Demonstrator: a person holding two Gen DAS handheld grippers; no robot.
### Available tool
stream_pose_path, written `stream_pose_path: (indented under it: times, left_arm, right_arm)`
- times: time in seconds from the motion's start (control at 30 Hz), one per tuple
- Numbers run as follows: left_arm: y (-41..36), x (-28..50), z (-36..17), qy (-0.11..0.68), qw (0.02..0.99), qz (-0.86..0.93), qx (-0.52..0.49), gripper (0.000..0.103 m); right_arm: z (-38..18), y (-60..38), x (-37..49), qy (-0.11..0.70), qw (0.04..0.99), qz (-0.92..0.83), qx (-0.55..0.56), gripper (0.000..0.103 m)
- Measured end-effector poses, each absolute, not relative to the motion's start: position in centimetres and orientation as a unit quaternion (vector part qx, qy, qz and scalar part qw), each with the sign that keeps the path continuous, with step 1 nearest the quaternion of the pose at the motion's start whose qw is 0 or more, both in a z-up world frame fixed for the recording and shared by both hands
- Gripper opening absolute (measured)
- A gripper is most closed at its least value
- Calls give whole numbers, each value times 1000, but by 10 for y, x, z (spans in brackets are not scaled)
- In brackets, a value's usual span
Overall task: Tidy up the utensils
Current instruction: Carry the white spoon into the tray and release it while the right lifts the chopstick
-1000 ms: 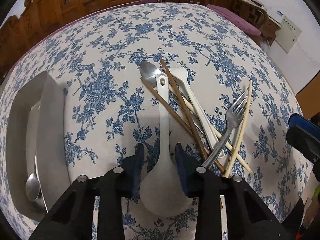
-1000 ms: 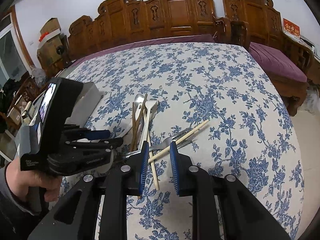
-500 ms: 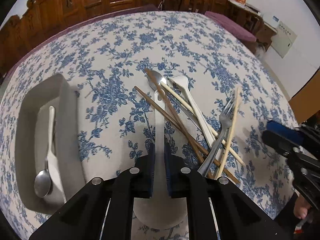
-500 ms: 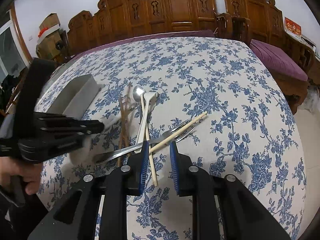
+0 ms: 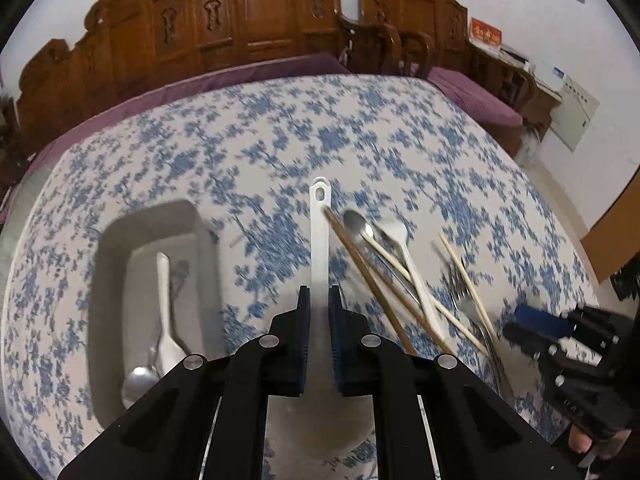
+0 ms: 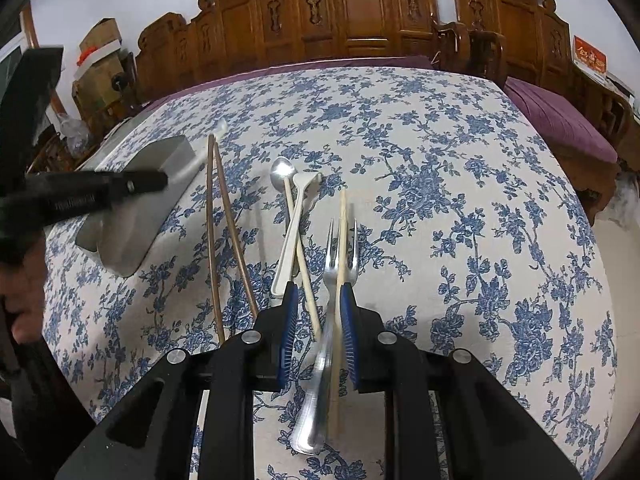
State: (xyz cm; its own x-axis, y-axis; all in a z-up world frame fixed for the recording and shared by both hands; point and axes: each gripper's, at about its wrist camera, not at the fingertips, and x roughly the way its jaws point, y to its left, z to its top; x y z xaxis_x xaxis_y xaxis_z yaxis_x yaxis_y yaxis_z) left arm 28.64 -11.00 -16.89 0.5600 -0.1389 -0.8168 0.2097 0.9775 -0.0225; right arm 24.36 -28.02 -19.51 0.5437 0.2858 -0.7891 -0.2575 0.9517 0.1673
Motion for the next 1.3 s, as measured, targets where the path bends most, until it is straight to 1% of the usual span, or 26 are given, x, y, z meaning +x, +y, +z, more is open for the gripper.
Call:
stream_pose_path:
  times: [0.2, 0.43, 0.73, 0.9, 0.97, 1.0, 1.03, 1.13, 1.3]
  left_arm:
    - [-93, 289, -151, 440, 893, -90, 30, 8]
    - [-80, 272, -147, 436, 894, -98, 27, 8]
    - [-68, 248, -141, 432, 895, -105, 27, 8]
    - [-62, 240, -134, 426, 898, -106, 26, 8]
    - [-60, 237, -132, 423, 899, -106, 26, 8]
    - [-59, 236, -131, 422, 900, -106, 26, 8]
    - [-57, 234, -129, 421, 901, -105, 26, 8]
    - [-52, 232, -127, 419, 902, -101, 25, 8]
    - [-38, 232, -126, 418, 904, -90, 27, 8]
  right_arm:
    - [-200, -270, 241, 454, 874, 173, 10, 24]
    - [-210, -249, 239, 463, 864, 197, -10, 24]
    - [-236, -227, 243, 483, 851, 196, -61, 23]
    - [-237, -220, 249, 480, 853, 189, -85, 23]
    - [-238, -214, 249, 476, 852, 186, -111, 19]
    - [-238, -210, 250, 479, 849, 192, -114, 11]
    - [-238, -208, 250, 481, 848, 191, -118, 7]
    - [-238, -204, 249, 482, 846, 186, -131, 6]
    - [-227, -207, 246, 470, 857, 180, -107, 6]
